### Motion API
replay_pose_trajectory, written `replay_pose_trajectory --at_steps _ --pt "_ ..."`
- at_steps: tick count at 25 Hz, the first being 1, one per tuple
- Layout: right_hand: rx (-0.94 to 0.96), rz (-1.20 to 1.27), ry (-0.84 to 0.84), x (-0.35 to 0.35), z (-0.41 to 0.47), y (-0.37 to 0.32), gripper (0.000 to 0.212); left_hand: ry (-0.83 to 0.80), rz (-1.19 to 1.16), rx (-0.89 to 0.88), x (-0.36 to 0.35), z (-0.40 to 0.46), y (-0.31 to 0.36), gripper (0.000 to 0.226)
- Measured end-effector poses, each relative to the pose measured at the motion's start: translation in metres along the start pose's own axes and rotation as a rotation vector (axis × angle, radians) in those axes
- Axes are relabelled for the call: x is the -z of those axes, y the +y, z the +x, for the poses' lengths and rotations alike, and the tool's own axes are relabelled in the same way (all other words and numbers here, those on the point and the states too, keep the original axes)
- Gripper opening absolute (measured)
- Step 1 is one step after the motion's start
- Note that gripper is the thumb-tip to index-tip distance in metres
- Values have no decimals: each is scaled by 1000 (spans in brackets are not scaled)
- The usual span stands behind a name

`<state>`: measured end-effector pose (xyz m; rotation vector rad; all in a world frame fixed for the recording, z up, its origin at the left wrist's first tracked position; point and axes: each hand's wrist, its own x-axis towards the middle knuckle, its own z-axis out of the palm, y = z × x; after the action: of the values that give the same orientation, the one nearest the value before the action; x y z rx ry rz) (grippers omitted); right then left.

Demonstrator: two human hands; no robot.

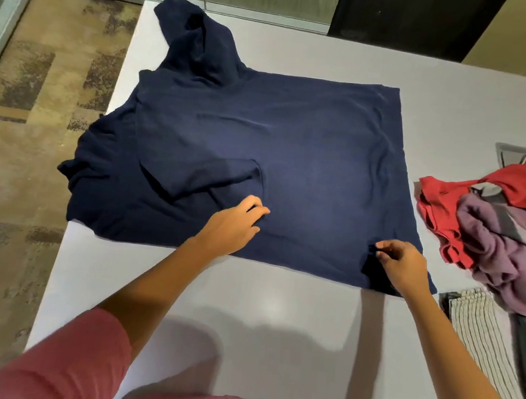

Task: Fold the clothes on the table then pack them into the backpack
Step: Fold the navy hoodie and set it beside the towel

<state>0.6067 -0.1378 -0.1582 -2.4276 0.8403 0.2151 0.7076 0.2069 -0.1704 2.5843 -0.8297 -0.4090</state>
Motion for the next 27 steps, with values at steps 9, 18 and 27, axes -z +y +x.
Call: replay_pose_trajectory --at_steps 9,18,27 --pt "-395 -284 -107 29 20 65 50 -328 121 31 -14 35 32 25" --pt "-541 397 -181 66 37 61 19 -151 -154 138 -7 31 24 19" --pt "-575 1207 -155 81 96 -17 14 131 -94 386 39 78 1 20"
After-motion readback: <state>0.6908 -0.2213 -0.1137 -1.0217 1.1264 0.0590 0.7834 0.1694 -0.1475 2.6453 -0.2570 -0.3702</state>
